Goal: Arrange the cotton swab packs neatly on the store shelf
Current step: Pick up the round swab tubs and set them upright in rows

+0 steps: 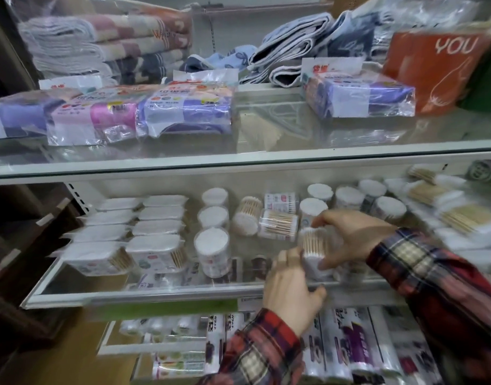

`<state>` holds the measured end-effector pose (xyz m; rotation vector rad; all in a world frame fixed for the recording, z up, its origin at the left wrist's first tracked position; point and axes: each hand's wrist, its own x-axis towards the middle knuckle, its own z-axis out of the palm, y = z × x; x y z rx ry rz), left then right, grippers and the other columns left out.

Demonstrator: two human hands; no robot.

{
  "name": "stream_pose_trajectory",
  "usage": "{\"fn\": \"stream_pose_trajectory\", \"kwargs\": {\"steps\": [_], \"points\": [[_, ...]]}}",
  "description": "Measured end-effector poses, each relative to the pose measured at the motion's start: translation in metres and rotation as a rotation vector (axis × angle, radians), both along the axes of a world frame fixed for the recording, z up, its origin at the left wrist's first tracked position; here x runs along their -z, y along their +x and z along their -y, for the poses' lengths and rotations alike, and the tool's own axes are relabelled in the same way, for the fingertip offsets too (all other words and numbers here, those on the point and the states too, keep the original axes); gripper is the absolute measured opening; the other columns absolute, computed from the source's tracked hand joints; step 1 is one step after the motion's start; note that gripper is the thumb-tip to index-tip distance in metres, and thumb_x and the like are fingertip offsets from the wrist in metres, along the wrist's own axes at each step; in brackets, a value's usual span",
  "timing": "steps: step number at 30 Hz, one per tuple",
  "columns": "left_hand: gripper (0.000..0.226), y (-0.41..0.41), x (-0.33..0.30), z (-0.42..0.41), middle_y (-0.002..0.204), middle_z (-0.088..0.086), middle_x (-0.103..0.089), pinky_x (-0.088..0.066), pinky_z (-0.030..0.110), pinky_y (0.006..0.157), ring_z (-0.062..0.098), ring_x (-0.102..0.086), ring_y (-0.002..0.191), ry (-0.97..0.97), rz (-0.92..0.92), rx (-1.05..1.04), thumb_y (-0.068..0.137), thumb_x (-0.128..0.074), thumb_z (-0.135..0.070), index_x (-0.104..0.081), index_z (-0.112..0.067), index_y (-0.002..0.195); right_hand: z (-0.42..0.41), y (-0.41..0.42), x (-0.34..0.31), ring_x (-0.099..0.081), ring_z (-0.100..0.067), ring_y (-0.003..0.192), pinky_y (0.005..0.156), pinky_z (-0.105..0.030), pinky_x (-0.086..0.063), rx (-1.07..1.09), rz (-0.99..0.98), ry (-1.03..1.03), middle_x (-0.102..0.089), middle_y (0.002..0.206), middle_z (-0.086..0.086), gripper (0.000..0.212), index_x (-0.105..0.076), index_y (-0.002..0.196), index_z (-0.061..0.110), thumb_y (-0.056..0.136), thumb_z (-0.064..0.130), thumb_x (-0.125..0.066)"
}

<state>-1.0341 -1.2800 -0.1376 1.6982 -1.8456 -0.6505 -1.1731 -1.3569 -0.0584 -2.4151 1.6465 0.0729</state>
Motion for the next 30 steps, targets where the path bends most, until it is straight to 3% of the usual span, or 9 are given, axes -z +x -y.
{"fn": "stream_pose_trajectory", "kwargs": {"steps": [2, 8, 13, 18, 23, 27, 30], "points": [[0.075, -0.006, 0.009, 0.007, 0.134, -0.005, -0.039, -0.035, 0.029, 0.11, 0.015, -0.041, 0.127, 0.033, -0.014, -0.019, 0.081, -0.067, -0.03, -0.026, -0.022, 0.143, 0.002, 0.001, 0.008, -0.051, -0.013, 0.108, 0.088, -0.026, -0.041, 0.005, -0.071, -0.011, -0.052, 0.126, 0.009, 0.078, -0.044, 0.124, 0.035, 0.058, 0.054, -0.081], [0.077, -0.001, 0.013, 0.009, 0.137, -0.005, -0.042, -0.037, 0.028, 0.108, 0.014, -0.043, 0.127, 0.016, -0.09, -0.025, 0.077, -0.069, -0.028, -0.029, -0.022, 0.142, 0.009, -0.002, 0.014, -0.054, -0.014, 0.099, 0.082, -0.027, -0.045, 0.028, 0.016, -0.029, -0.057, 0.115, 0.006, 0.066, -0.047, 0.113, 0.035, 0.058, 0.055, -0.078], [0.08, 0.01, 0.002, 0.003, 0.133, -0.009, -0.042, -0.039, 0.025, 0.106, 0.008, -0.044, 0.123, -0.104, -0.209, -0.082, 0.074, -0.073, -0.031, -0.033, -0.022, 0.142, 0.008, -0.007, 0.008, -0.059, -0.011, 0.098, 0.089, -0.028, -0.049, 0.067, 0.294, 0.001, -0.063, 0.106, 0.009, 0.058, -0.057, 0.105, 0.034, 0.056, 0.056, -0.08], [0.062, 0.024, -0.017, -0.003, 0.119, -0.016, -0.051, -0.047, 0.029, 0.098, 0.004, -0.053, 0.112, -0.245, -0.315, -0.135, 0.069, -0.078, -0.031, -0.047, -0.034, 0.123, 0.002, -0.001, 0.005, -0.064, -0.009, 0.09, 0.088, -0.033, -0.052, 0.069, 0.649, 0.056, -0.068, 0.092, 0.01, 0.051, -0.065, 0.089, 0.032, 0.047, 0.057, -0.079], [0.06, 0.038, -0.028, -0.004, 0.116, -0.015, -0.059, -0.048, 0.021, 0.091, -0.003, -0.055, 0.105, -0.297, -0.341, -0.159, 0.065, -0.081, -0.035, -0.05, -0.037, 0.117, 0.004, 0.01, 0.013, -0.066, -0.012, 0.088, 0.087, -0.039, -0.054, 0.091, 0.818, 0.093, -0.07, 0.089, 0.006, 0.059, -0.066, 0.087, 0.035, 0.039, 0.069, -0.076], [0.06, 0.045, -0.03, -0.008, 0.114, -0.017, -0.062, -0.049, 0.019, 0.09, -0.004, -0.058, 0.104, -0.31, -0.36, -0.164, 0.066, -0.082, -0.034, -0.054, -0.035, 0.119, 0.002, 0.019, 0.015, -0.068, -0.014, 0.087, 0.083, -0.035, -0.055, 0.096, 0.909, 0.127, -0.072, 0.086, 0.003, 0.047, -0.067, 0.083, 0.03, 0.047, 0.058, -0.079], [0.059, 0.05, -0.031, -0.011, 0.11, -0.018, -0.064, -0.047, 0.011, 0.084, -0.006, -0.059, 0.101, -0.323, -0.386, -0.168, 0.066, -0.083, -0.03, -0.055, -0.038, 0.117, -0.002, 0.025, 0.018, -0.067, -0.012, 0.083, 0.072, -0.022, -0.049, 0.097, 0.956, 0.163, -0.072, 0.083, 0.005, 0.029, -0.066, 0.083, 0.026, 0.063, 0.042, -0.08]]}}
